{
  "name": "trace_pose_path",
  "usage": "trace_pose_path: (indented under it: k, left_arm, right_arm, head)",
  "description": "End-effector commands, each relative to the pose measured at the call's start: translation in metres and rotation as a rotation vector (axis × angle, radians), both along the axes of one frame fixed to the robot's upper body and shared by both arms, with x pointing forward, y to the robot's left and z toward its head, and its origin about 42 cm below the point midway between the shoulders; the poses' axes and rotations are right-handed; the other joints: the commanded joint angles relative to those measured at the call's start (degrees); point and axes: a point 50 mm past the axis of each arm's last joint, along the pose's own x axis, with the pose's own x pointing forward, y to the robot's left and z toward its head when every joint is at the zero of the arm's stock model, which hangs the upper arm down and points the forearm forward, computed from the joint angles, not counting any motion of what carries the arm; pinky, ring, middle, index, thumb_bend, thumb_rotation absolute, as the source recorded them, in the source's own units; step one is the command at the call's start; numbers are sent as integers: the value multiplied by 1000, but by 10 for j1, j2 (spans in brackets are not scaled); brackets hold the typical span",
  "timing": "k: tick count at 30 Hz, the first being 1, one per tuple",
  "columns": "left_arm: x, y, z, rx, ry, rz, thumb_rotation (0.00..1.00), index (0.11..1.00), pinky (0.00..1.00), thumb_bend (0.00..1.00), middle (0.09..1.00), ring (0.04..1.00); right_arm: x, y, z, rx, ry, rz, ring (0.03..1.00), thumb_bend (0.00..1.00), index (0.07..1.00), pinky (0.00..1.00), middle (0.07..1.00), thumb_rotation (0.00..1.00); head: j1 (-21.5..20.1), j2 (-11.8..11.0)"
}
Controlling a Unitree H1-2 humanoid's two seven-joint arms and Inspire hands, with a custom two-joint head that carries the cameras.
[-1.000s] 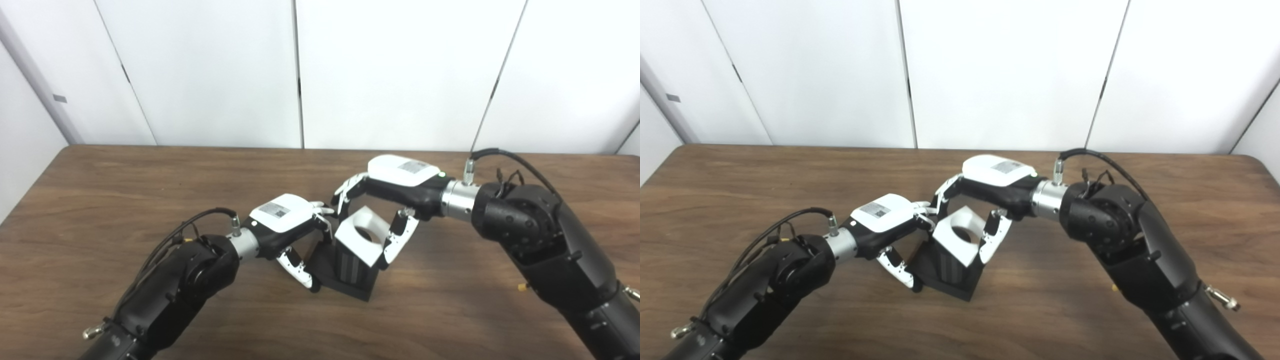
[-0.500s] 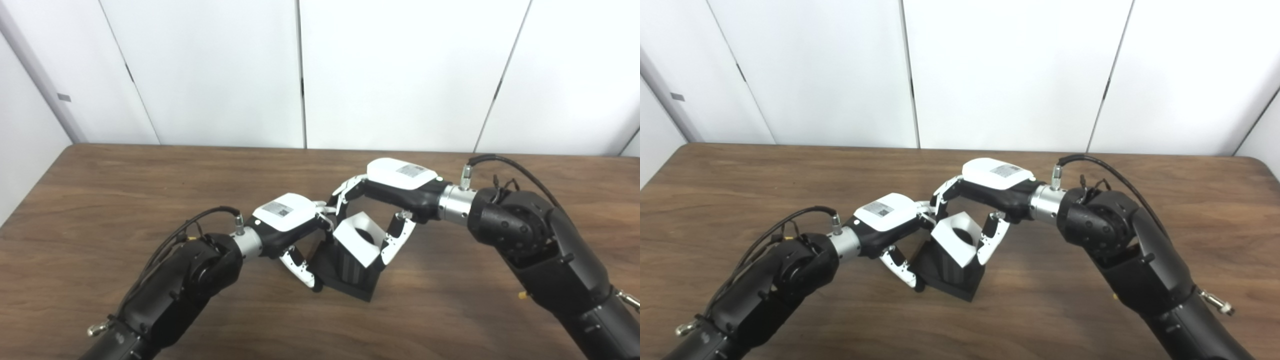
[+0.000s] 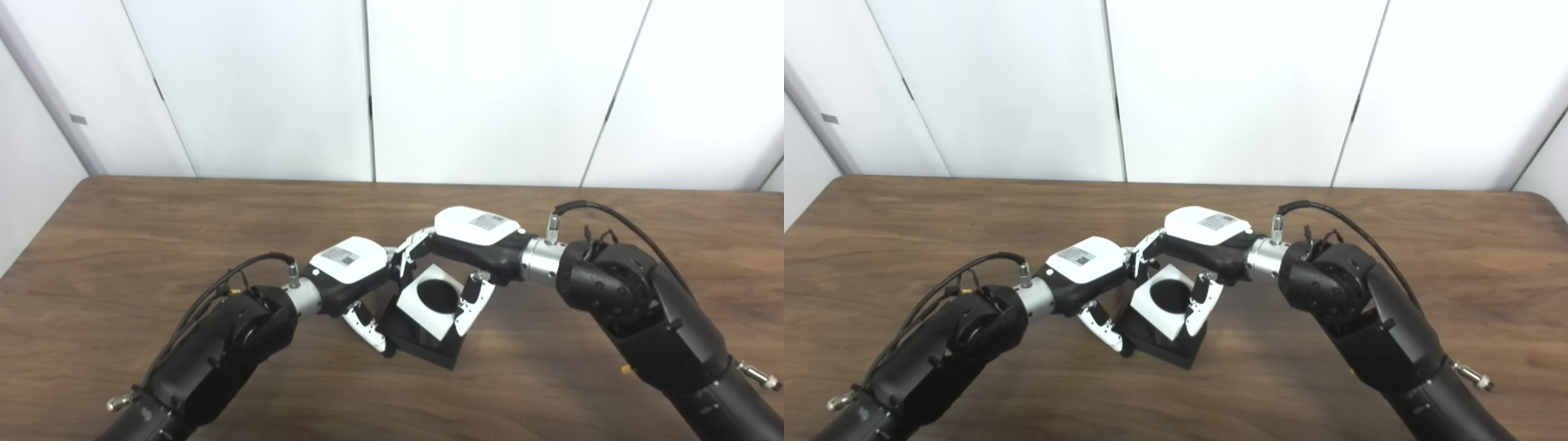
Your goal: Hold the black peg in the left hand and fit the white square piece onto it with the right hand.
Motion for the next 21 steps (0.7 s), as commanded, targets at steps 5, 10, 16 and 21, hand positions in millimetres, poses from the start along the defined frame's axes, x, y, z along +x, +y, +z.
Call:
trace_pose_path:
  k: [5, 10, 16, 21]
  left_arm:
    - [-11, -11, -23, 75, 85, -38, 76, 490, 744, 523, 929, 935]
    - [-12, -11, -22, 73, 90, -29, 75, 491, 772, 523, 913, 942]
    - [-12, -9, -19, 81, 79, -34, 76, 491, 755, 523, 931, 924]
    - [-11, -8, -19, 67, 86, -28, 73, 490, 748, 524, 931, 925]
  right_arm:
    - [-8, 21, 5, -7, -10, 77, 851, 522, 480, 832, 799, 134]
    - [-6, 16, -1, -63, 24, 49, 853, 521, 486, 829, 809, 137]
    - [-3, 7, -6, -174, 46, 6, 873, 889, 787, 812, 873, 290]
    - [-2, -1, -8, -196, 61, -23, 888, 941, 854, 798, 905, 293]
  head:
    - [3, 0]
    - [3, 0]
    - [1, 3]
    - [1, 2]
